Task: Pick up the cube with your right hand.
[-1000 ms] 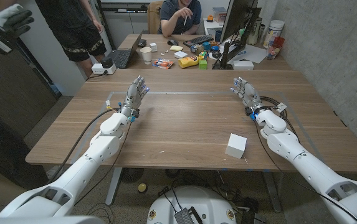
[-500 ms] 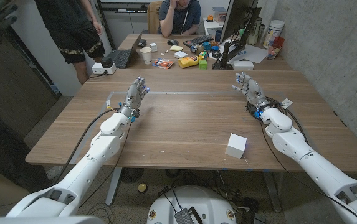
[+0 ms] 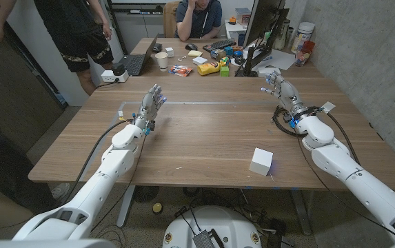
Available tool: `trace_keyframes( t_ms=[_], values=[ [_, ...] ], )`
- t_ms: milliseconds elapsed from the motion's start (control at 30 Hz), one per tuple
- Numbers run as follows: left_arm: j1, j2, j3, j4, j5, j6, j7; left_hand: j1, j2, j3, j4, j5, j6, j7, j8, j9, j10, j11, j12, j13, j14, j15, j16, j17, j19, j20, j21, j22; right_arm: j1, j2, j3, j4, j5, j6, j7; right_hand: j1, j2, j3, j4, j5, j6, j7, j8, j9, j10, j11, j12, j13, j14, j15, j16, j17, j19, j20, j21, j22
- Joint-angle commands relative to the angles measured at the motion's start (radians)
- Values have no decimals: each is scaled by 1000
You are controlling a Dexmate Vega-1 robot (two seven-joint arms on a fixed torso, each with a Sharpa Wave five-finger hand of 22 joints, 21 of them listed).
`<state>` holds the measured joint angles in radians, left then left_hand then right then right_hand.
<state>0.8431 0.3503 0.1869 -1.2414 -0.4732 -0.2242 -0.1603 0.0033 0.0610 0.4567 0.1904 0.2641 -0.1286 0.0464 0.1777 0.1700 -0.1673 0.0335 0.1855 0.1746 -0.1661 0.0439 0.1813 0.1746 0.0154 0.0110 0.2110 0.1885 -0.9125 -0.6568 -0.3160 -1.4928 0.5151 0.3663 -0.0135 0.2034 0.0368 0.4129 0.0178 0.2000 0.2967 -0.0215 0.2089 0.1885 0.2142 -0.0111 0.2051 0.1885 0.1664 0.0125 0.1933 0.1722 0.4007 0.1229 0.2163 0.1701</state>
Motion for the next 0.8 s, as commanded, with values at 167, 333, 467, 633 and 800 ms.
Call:
trace_keyframes(
  t_ms=[167,333,467,633,800],
  values=[
    [0,-17,-23,0,26,8,-16,0,115,3,0,5,-5,-1,5,5,-7,-1,5,3,-28,-1,5,4,1,4,5,2,-73,-75,47,-149,-103,12,-92,1,-12,-2,-12,7,18,-1,2,1,4,-12,-3,2,4,-6,-4,2,-6,-13,-8,1],
    [-2,-21,-25,3,29,7,-21,0,115,2,0,5,-5,-1,5,5,-7,-1,5,3,-29,0,5,4,1,5,5,2,-103,-93,67,-187,-138,24,-117,2,-12,-3,-15,8,23,-6,2,1,7,-13,-3,2,5,-4,-4,2,-5,-14,-9,0],
    [-5,-24,-25,6,33,6,-25,0,114,2,0,5,-4,-1,5,5,-8,0,4,3,-28,0,5,4,0,4,5,2,-129,-105,84,-222,-167,33,-137,4,-14,-4,-18,10,36,-3,5,0,14,-19,-1,2,11,-5,-3,2,0,-18,-10,0],
    [-7,-25,-26,7,36,6,-28,0,114,1,0,5,-4,0,5,5,-8,1,4,3,-29,0,5,4,0,4,5,2,-171,-129,113,-287,-226,23,-177,4,-14,-5,-20,11,41,-3,6,0,15,-20,-2,2,13,-5,-2,2,5,-21,-9,0],
    [-5,-26,-28,5,37,8,-30,0,114,1,0,5,-5,0,5,5,-8,-1,4,3,-29,0,5,4,0,5,5,2,-214,-147,144,-347,-278,8,-211,7,-13,-4,-23,12,44,4,5,0,19,-21,-1,2,15,-6,-2,1,7,-22,-10,0]
  ],
)
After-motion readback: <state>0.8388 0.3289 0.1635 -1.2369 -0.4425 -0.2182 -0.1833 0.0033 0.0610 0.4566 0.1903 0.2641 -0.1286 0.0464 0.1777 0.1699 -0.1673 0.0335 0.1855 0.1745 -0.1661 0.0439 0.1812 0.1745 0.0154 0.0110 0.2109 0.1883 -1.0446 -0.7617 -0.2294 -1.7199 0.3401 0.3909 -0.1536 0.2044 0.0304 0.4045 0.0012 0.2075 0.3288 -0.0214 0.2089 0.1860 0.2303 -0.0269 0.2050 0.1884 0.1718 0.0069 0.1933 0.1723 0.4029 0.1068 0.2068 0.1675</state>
